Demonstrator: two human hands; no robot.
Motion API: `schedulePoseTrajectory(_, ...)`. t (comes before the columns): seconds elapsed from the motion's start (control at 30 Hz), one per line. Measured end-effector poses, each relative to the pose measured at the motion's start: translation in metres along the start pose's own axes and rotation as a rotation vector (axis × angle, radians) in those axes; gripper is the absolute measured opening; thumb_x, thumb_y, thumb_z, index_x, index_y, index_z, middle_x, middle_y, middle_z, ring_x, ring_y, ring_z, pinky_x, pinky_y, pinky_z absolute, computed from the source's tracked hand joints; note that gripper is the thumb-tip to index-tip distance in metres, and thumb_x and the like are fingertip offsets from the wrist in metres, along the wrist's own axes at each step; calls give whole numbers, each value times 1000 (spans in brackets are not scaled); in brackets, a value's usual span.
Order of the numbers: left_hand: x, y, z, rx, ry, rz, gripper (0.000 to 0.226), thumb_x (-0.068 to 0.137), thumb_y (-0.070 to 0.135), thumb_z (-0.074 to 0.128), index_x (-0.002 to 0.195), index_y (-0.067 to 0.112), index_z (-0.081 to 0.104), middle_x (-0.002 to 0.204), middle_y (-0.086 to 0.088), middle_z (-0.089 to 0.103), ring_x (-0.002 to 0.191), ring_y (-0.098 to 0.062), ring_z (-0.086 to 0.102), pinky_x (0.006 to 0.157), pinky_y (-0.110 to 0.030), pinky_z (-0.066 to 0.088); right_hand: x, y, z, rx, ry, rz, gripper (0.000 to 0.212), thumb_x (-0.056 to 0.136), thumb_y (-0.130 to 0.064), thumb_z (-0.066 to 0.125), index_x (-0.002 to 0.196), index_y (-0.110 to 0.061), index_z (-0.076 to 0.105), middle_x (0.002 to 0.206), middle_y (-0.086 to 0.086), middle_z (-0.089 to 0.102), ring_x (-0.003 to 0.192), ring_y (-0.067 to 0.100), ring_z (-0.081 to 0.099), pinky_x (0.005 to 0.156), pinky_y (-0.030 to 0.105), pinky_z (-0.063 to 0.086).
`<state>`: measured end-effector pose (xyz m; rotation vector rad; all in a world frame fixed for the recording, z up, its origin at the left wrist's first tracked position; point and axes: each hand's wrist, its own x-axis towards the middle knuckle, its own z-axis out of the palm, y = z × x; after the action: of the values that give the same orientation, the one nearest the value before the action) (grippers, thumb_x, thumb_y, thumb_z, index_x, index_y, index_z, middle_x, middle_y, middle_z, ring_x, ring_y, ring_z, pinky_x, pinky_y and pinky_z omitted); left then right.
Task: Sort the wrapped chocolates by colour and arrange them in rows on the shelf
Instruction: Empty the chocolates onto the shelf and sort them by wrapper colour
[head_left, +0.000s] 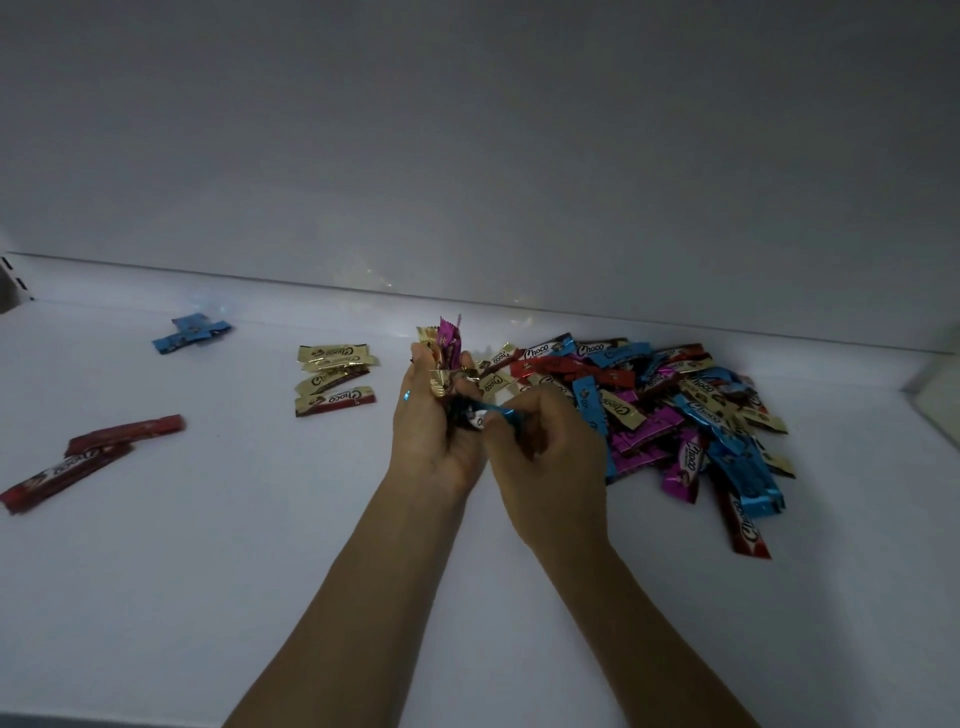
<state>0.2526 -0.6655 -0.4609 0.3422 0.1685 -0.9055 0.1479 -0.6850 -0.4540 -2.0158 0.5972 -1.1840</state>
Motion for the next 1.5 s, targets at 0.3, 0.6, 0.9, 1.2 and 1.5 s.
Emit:
schedulePoseTrajectory(0.3,-3,-3,0,221,13,-29,58,80,42,70,123,6,58,116,-24,65,100,-24,68,71,-33,59,2,-3,0,323,56,47,14,90,-39,48,92,-25,50,80,4,63,67,20,61,56,28,48)
schedulePoseTrajectory(0.6,-13,-16,4,421,-166,-205,34,71,33,61,77,4,78,92,-17,72,93,-29,68,93,-40,51,5,-6,-1,395,-26,221,15,97,-9,49,89,-21,53,88,-4,58,78,-9,57,70,7,44)
schedulePoseTrajectory(0.9,-10,-15,1,376,-157,-212,38,79,42,68,83,5,76,80,-7,65,73,-14,61,96,-28,43,8,-5,-3,458,53,234,5,94,-7,53,93,-9,57,75,-8,67,70,1,64,63,14,48)
schedulePoseTrajectory(1.2,-1,-18,4,435,-7,-86,98,44,55,90,122,3,62,103,-17,63,92,-28,49,80,-32,42,5,-1,6,272,125,153,5,93,-19,56,94,-15,54,84,2,65,75,10,65,62,18,52)
schedulePoseTrajectory(1.5,-8,-16,12,572,-63,87,39,83,44,72,102,13,59,73,-6,61,65,-22,46,63,-33,33,7,-1,10,203,56,174,15,94,-18,56,81,-22,50,70,6,59,63,21,59,57,32,50)
